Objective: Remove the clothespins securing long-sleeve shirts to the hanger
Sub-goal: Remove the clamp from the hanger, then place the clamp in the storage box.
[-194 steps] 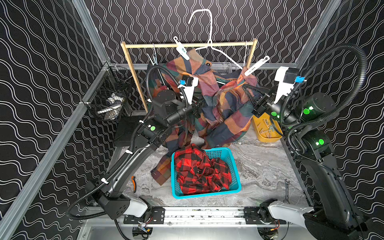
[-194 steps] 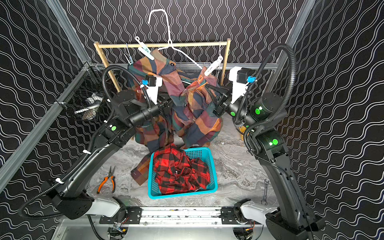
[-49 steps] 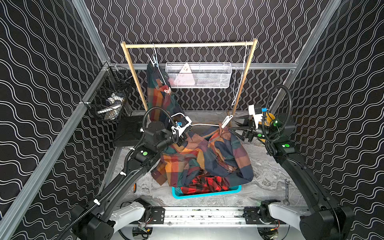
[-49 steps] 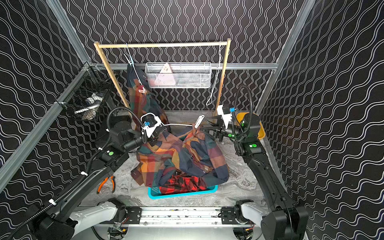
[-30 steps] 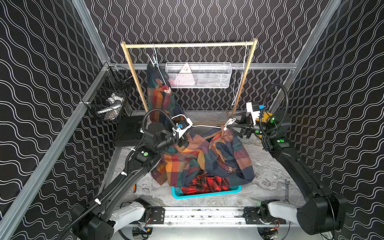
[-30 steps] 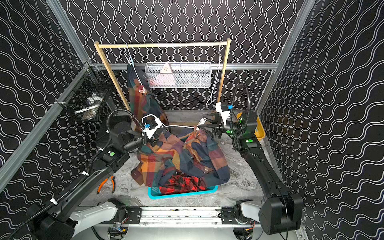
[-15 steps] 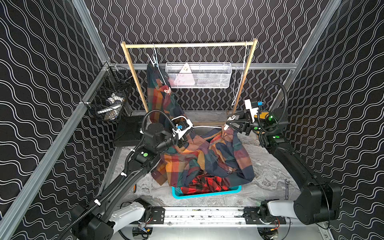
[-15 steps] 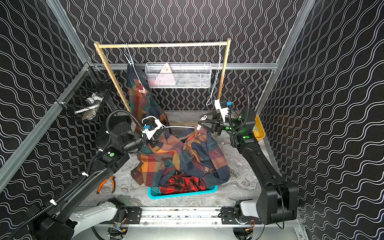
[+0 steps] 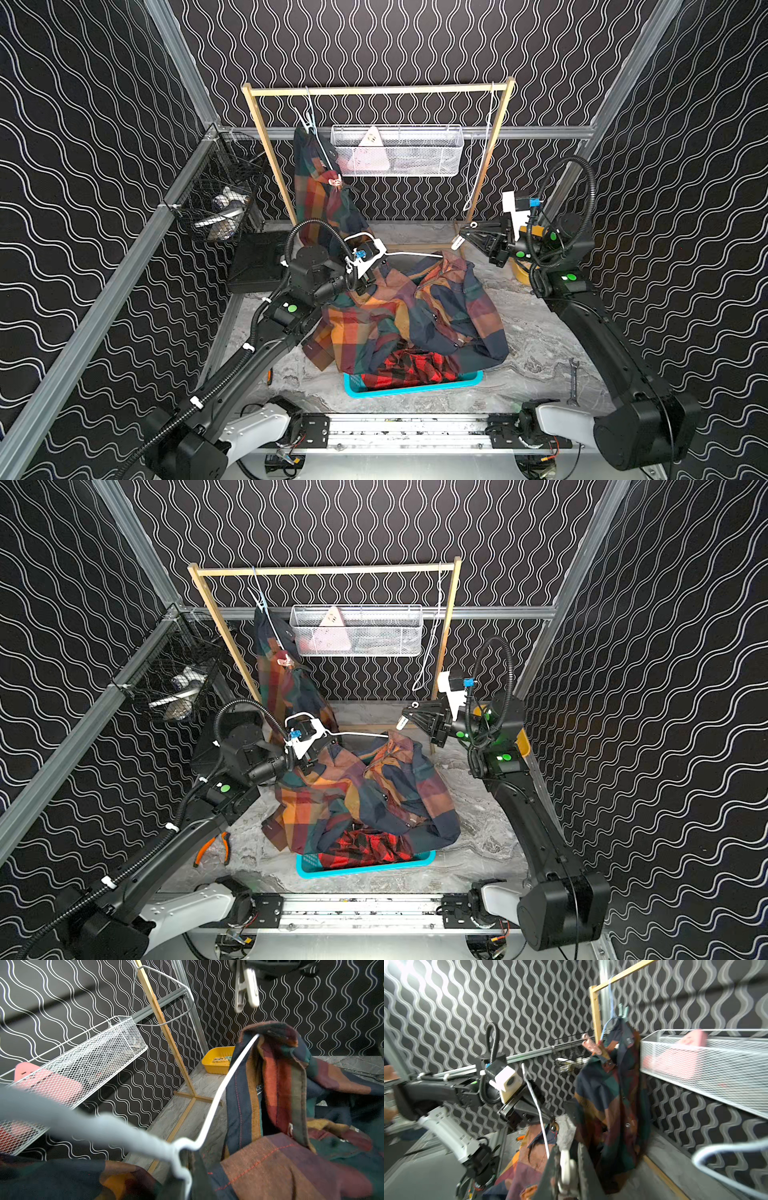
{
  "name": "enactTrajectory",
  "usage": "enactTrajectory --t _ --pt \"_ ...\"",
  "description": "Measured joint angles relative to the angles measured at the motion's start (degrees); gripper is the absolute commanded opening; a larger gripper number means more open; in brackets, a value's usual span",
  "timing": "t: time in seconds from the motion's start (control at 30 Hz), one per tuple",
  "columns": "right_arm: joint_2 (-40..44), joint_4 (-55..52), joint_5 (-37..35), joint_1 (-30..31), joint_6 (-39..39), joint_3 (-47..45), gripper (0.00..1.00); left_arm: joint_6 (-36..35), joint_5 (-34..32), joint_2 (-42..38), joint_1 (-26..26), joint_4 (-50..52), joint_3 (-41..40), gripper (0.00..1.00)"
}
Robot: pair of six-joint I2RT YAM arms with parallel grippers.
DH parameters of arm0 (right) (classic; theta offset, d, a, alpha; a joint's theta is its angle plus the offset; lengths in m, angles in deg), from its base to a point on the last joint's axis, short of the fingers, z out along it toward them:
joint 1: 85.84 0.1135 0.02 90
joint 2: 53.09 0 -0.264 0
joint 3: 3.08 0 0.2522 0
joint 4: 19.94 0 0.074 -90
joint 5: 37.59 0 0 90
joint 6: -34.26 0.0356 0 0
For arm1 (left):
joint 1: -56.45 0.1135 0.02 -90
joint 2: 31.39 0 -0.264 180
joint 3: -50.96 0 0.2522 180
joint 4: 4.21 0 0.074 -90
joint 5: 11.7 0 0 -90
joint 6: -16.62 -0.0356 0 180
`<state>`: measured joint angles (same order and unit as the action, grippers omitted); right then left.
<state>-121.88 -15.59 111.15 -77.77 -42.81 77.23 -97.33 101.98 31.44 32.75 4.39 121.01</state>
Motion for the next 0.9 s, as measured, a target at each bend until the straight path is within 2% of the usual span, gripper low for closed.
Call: enactTrajectory --t 0.07,0.27,0.4,0.57,0.77,0.9 --pt "3.43 -4.13 -5.03 -1.05 -1.62 0.57 0.0 -0.02 -0.61 0.13 0.0 -0.02 0.0 0.0" --pt "9.46 -17.49 -27.3 -2.12 -4.42 3.78 0.0 0.0 -2.75 0.48 0.0 -0.02 0.0 0.0" --pt "7.72 -22.1 -36.22 -5.95 -2.54 0.79 0.0 0.04 -3.13 0.57 0.0 -0.02 0.0 0.0" --pt "0.11 -24.41 -40.3 -14.27 3.17 -3.08 0.0 0.11 -3.85 0.57 0.0 -0.35 -0.22 0.0" --pt "-11.93 -21.64 -43.43 -21.73 7.58 -2.64 0.0 0.26 -4.02 0.48 0.0 -0.79 -0.81 0.0" --pt "-21.55 -18.95 -44.89 -25.29 9.55 0.76 0.0 0.28 -4.02 0.59 0.0 -0.81 -0.81 0.0"
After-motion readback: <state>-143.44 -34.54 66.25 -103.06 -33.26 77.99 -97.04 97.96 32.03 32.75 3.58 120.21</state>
